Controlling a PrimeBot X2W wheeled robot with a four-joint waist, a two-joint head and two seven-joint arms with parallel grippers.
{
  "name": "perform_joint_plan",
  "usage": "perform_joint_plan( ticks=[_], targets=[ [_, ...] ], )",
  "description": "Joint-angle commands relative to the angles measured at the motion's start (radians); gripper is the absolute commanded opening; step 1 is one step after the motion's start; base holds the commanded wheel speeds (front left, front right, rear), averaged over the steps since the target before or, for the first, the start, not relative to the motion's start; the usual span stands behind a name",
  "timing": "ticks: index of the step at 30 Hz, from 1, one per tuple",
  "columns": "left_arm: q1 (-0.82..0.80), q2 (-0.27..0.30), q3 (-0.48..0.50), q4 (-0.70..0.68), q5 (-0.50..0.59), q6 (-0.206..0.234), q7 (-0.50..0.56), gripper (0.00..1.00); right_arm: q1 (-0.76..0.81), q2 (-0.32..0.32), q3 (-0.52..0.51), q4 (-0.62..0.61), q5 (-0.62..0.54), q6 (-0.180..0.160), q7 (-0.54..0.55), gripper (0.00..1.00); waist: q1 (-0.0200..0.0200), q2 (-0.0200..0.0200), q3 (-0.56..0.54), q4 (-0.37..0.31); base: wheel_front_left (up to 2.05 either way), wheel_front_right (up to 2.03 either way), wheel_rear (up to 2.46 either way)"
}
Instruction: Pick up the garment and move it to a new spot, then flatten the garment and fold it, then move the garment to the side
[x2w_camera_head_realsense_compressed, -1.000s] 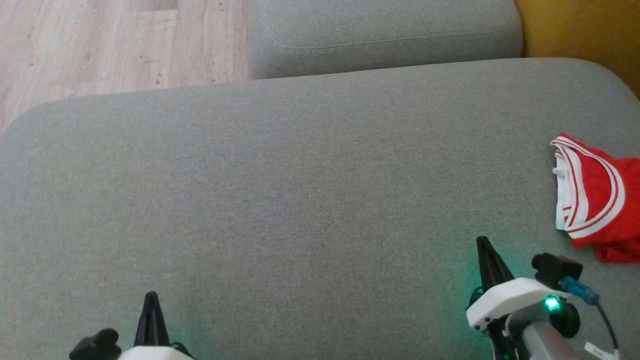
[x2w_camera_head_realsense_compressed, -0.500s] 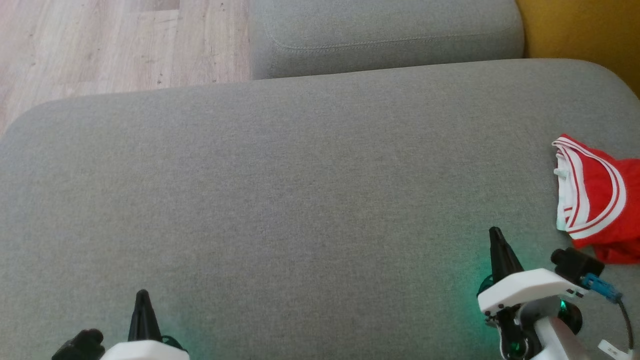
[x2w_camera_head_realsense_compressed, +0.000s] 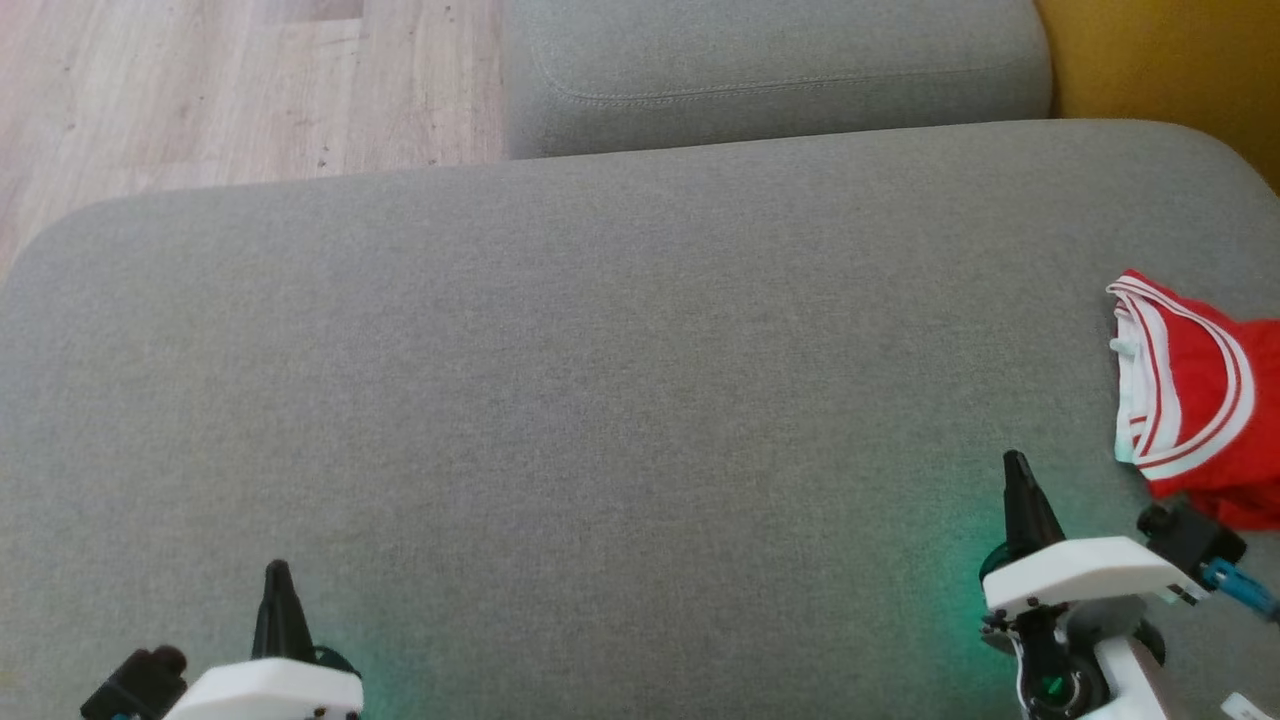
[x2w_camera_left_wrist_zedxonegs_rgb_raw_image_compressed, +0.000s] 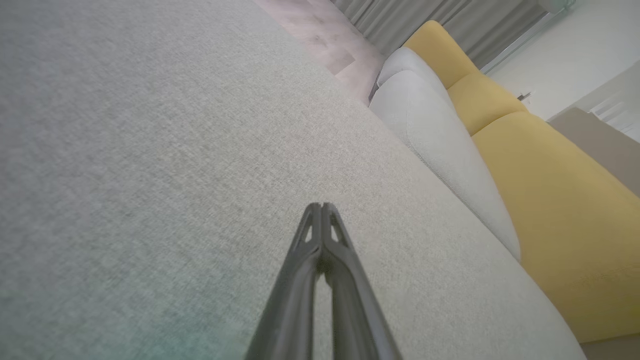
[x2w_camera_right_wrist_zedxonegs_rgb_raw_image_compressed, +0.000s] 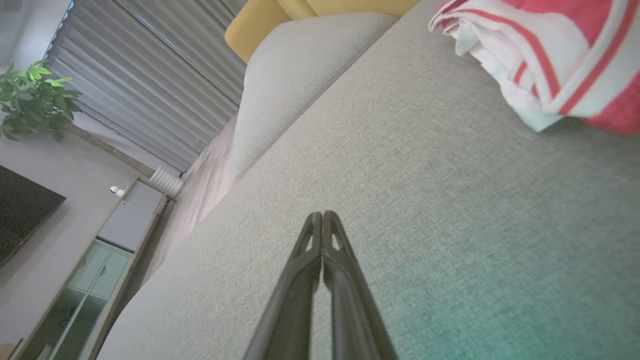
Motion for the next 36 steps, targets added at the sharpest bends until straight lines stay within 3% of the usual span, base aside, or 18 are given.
perform_joint_plan(
  ticks=[1, 36],
  targets=[
    [-0.051, 0.004, 0.028, -0.039, -0.033, -0.009, 0.009, 0.0, -0.022, -0.003, -0.003, -0.045, 0.039, 0.0, 0.01, 0.0, 0.0, 0.0, 0.0, 0.001, 0.0, 0.0, 0.0],
    [-0.082, 0.006, 0.069, -0.107, -0.41, -0.04, 0.112, 0.0, 0.012, -0.002, -0.078, -0.185, 0.439, -0.001, 0.11, 0.0, 0.0, 0.0, -0.002, 0.009, 0.0, 0.0, 0.0]
  ],
)
